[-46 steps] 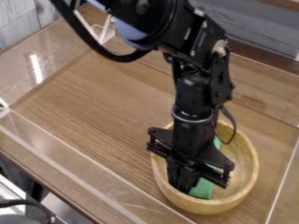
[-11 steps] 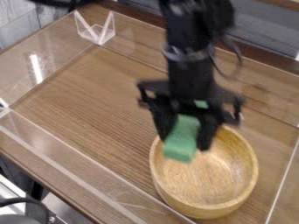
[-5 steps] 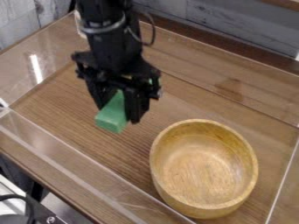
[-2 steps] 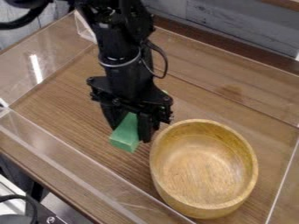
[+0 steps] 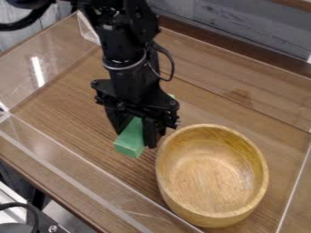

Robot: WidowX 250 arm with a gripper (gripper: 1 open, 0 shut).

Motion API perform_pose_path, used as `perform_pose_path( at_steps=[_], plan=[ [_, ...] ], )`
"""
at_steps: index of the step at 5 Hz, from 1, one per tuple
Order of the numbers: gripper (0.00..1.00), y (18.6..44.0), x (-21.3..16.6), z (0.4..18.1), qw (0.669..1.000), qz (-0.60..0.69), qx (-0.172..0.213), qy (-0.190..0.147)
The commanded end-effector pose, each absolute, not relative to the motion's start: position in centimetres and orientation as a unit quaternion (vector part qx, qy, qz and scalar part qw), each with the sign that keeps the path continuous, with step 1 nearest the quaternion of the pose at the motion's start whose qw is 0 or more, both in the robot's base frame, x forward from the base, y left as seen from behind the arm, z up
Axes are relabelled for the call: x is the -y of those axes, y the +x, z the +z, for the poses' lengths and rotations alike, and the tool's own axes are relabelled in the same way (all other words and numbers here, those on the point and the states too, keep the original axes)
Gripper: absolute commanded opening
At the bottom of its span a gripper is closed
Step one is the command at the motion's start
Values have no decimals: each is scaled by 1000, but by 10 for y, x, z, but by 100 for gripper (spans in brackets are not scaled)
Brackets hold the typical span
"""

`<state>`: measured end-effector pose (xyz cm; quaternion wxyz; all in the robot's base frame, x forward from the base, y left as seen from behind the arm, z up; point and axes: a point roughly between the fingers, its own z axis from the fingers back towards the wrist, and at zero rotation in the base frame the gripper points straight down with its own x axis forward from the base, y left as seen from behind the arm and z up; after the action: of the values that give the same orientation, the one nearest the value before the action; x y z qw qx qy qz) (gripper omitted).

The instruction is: Remove the green block from inside the brown bowl and put it on the table

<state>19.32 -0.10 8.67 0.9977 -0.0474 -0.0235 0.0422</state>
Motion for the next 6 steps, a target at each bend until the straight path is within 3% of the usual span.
perform_pose_path(
  at_steps=[1,6],
  plan=[
    [0,199,-4,93,997,43,39,-49],
    [0,200,-17,89,997,52,33,-56]
  ],
)
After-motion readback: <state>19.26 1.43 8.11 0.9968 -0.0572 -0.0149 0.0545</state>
